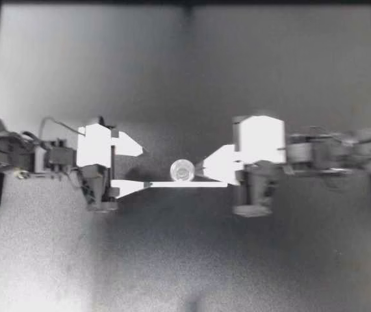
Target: Pick up the plastic cup and open its lid.
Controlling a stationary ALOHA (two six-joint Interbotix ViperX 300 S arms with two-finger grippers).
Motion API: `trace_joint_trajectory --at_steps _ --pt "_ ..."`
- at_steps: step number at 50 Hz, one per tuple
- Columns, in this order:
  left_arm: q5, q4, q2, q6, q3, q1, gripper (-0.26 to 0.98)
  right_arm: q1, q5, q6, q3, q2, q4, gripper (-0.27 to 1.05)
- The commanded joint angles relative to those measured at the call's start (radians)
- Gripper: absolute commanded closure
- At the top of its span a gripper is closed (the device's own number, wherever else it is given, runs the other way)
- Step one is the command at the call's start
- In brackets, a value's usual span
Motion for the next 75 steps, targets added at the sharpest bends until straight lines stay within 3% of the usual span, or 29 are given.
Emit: trace_joint_trajectory --at_steps 1,20,75 --pt "-0.075 0.002 0.020 0.002 -0.015 0.002 0.09 -0.015 0.071 -0.003 -0.069 0.028 0.000 0.96" --pt "-0.160 0.002 0.138 0.005 -0.057 0.002 0.09 -0.028 0.141 -0.002 -0.126 0.118 0.000 0.96" --pt "-0.141 0.003 0.253 0.006 -0.176 0.008 0.10 -0.048 0.160 0.005 -0.084 0.170 0.002 0.96"
